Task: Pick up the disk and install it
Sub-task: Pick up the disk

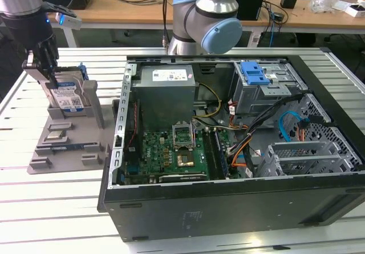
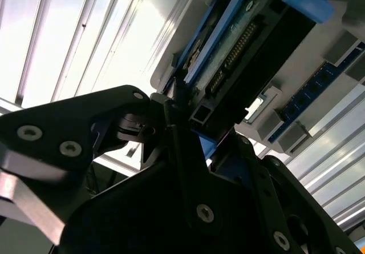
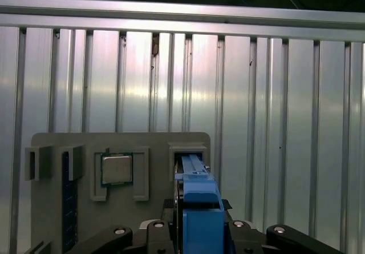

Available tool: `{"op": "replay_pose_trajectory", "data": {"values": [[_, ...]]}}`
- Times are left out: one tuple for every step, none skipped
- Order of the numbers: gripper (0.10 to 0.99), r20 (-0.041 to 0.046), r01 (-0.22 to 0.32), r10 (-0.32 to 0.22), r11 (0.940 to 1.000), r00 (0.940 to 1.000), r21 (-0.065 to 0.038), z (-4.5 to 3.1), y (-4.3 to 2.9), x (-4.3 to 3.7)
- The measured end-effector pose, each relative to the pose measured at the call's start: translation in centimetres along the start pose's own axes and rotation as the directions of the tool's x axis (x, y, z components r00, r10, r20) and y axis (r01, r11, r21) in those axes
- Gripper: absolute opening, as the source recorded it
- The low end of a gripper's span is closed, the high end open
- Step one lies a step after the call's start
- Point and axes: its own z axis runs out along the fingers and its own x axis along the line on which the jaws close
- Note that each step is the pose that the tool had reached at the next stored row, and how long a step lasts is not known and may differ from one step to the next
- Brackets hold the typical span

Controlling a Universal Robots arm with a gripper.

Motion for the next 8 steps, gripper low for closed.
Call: {"op": "replay_pose_trajectory", "data": {"values": [[0.369,0.0,0.0,0.0,1.0,1.0,0.0,0.0,0.0,0.0],[0.369,-0.0001,0.0,0.0,1.0,1.0,0.0,0.0,0.0,0.0],[0.369,-0.0001,0.0,0.0,1.0,1.0,0.0,0.0,0.0,0.0],[0.369,0.0,0.0,0.0,1.0,1.0,0.0,0.0,0.0,0.0],[0.369,-0.0001,0.0,0.0,1.0,1.0,0.0,0.0,0.0,0.0],[0.369,0.0,0.0,0.0,1.0,1.0,0.0,0.0,0.0,0.0],[0.369,0.0,0.0,0.0,1.0,1.0,0.0,0.0,0.0,0.0],[0.369,0.0,0.0,0.0,1.0,1.0,0.0,0.0,0.0,0.0]]}}
